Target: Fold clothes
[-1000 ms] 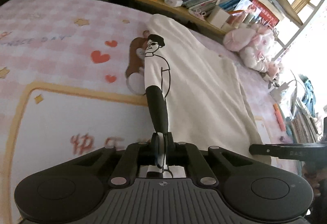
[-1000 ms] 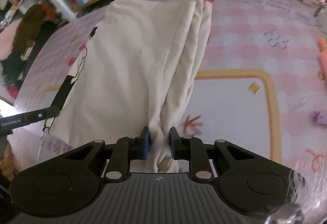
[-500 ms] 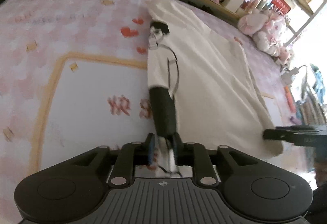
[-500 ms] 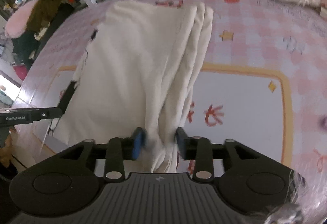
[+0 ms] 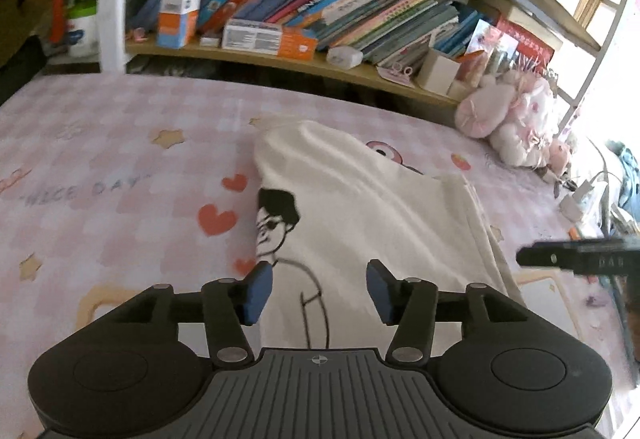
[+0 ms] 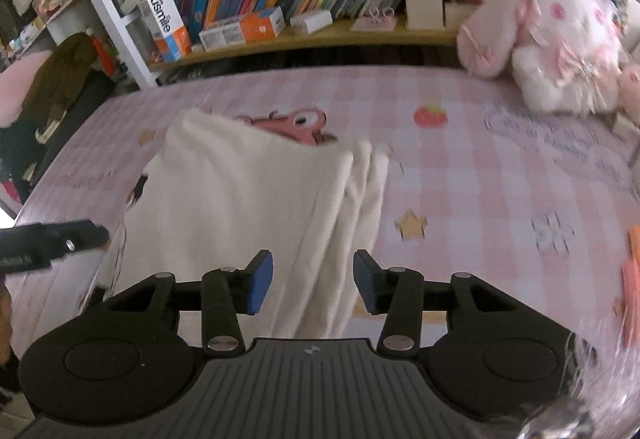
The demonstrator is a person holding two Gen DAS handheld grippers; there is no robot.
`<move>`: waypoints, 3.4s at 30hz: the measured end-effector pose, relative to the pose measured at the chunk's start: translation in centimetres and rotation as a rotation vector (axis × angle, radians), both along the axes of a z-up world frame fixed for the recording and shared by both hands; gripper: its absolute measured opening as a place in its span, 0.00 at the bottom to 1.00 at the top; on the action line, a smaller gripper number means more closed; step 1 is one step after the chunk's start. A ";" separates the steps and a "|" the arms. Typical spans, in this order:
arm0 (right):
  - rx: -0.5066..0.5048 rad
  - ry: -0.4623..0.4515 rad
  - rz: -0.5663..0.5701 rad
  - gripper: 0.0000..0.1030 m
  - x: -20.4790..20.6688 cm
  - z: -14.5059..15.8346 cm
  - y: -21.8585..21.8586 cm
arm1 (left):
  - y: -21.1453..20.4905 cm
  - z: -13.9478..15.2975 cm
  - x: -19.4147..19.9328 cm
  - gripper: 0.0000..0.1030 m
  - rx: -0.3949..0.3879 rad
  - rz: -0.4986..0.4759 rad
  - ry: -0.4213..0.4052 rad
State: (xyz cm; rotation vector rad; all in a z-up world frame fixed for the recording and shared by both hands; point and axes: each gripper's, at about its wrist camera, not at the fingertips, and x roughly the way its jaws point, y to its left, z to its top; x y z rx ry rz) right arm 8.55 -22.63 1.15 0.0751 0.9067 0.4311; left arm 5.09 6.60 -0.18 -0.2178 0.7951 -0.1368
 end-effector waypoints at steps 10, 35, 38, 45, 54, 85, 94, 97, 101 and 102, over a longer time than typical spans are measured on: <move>-0.033 0.047 -0.075 0.29 7.4 -2.0 2.5 | 0.0 -2.6 2.2 0.51 -0.034 -0.018 0.059; 0.071 0.061 -0.075 0.12 1.8 -0.7 0.3 | 2.3 0.5 6.1 0.54 -0.075 -0.085 -0.010; 0.022 0.088 -0.032 0.12 -1.9 -0.9 0.6 | 2.9 -0.4 8.2 0.41 -0.120 -0.064 -0.004; -0.050 0.140 -0.056 0.12 -7.6 -2.4 1.0 | 4.7 -3.9 11.3 0.17 -0.185 0.015 0.061; -0.009 0.182 -0.090 0.15 -7.4 -2.9 0.2 | 6.3 -2.7 11.8 0.17 -0.192 0.101 0.117; 0.106 0.221 0.030 0.23 -8.3 -4.0 -1.4 | 2.3 -2.4 2.3 0.11 0.088 0.135 0.134; 0.132 0.247 -0.108 0.30 -9.7 -4.1 -1.6 | 3.6 -0.1 -3.0 0.18 0.087 0.114 0.004; 0.118 0.245 -0.135 0.33 -10.8 -3.9 -1.1 | 2.8 0.4 -6.1 0.43 0.109 0.049 -0.032; 0.109 0.248 -0.219 0.39 -12.3 -3.6 -1.0 | 1.4 0.4 -9.4 0.79 0.205 -0.039 -0.049; 0.111 0.249 -0.243 0.39 -12.7 -3.6 -1.1 | 0.9 0.5 -10.2 0.79 0.235 -0.065 -0.062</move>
